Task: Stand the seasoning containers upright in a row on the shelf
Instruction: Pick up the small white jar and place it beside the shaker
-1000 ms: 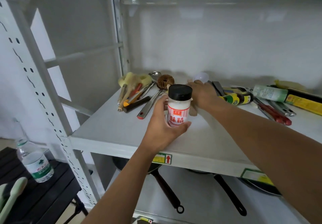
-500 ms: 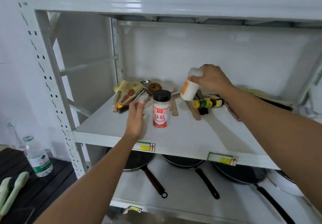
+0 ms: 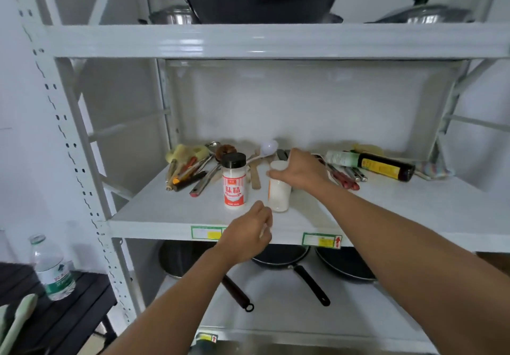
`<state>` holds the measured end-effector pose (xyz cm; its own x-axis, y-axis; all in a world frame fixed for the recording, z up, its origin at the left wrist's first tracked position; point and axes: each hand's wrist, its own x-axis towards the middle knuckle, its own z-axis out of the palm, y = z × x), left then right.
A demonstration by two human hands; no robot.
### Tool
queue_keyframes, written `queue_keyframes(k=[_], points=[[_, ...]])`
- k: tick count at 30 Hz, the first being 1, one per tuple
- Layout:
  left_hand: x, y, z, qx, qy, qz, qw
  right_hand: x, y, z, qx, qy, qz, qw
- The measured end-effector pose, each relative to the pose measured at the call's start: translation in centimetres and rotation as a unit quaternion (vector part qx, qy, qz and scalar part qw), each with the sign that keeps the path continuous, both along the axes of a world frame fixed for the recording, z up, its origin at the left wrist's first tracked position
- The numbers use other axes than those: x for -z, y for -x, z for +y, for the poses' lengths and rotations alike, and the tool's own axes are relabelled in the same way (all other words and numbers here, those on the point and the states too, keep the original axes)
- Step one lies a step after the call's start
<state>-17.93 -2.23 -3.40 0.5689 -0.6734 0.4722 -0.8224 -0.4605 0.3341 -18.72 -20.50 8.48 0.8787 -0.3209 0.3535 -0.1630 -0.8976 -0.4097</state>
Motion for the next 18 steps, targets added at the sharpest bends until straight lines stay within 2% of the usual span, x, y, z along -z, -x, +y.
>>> queue_keyframes(k=[2,8,10,12,14,18], points=[[0.3,-0.6,-0.3,-0.006,-0.002,0.005,1.0,1.5,-0.5,-0.1,0.011,-0.006,-0.005,1.0],[-0.2,-2.6,-1.1,-0.059,0.089,0.085,0.991,3.9,-1.6,0.1,-0.009,-0.071,-0.016,0.997],[-0.1,-2.8,-1.3,-0.068,0.115,0.097,0.986,4.8,-1.8,-0.4,-0.047,-0.106,-0.022,0.993],[0.1,-3.0,-1.6,-0.071,0.105,0.081,0.989,5.9,-1.7,-1.2,-0.105,-0.137,-0.026,0.985],[0.2,-3.5,-2.1,-0.092,0.109,0.102,0.985,7.3,-1.3,-1.6,-0.137,-0.18,-0.032,0.974],[0.3,-4.2,-3.3,-0.118,0.12,0.123,0.978,10.1,-0.8,-1.8,-0.088,-0.211,-0.032,0.973]])
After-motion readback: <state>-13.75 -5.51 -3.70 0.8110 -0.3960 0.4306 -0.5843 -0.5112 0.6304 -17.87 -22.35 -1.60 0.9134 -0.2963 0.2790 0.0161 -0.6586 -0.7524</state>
